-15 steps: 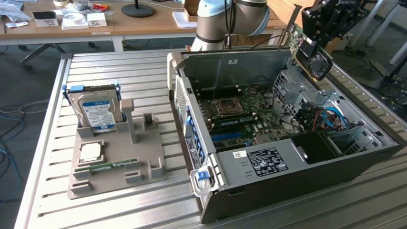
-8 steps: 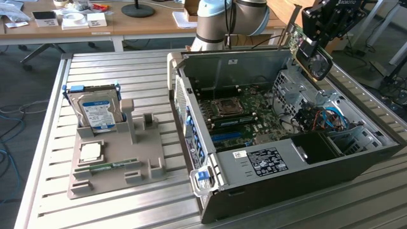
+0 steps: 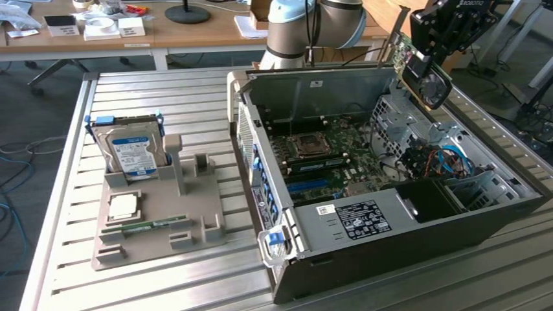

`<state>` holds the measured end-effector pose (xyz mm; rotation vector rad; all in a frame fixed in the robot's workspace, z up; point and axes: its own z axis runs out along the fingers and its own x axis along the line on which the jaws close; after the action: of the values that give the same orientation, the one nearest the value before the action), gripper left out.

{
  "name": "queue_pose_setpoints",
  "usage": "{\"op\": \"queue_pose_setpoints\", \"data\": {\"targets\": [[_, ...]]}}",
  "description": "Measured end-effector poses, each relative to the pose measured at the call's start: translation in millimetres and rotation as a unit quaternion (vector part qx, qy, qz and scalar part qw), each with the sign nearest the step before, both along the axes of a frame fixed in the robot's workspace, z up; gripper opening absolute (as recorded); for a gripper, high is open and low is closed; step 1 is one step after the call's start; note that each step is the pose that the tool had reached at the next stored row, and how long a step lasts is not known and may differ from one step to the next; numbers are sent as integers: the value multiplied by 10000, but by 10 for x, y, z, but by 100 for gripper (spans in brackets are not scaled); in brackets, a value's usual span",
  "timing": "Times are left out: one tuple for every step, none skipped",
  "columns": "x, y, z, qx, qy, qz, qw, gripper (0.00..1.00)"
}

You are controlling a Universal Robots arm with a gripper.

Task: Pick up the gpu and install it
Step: 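Insert the gpu into the slot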

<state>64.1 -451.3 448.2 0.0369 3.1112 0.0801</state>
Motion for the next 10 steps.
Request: {"op": "queue_pose_setpoints", "data": {"targets": [[-1, 0, 0, 0, 0, 60, 10000, 27], [-1, 0, 0, 0, 0, 145, 9999, 27], [-1, 0, 0, 0, 0, 235, 9997, 27], [0, 0, -1, 0, 0, 326, 9995, 27], [0, 0, -1, 0, 0, 415, 9991, 27], [0, 0, -1, 0, 0, 506, 9987, 27], [0, 0, -2, 0, 0, 595, 9982, 27], [0, 0, -2, 0, 0, 693, 9976, 27], [0, 0, -2, 0, 0, 783, 9969, 27], [0, 0, -2, 0, 0, 875, 9962, 27]]}}
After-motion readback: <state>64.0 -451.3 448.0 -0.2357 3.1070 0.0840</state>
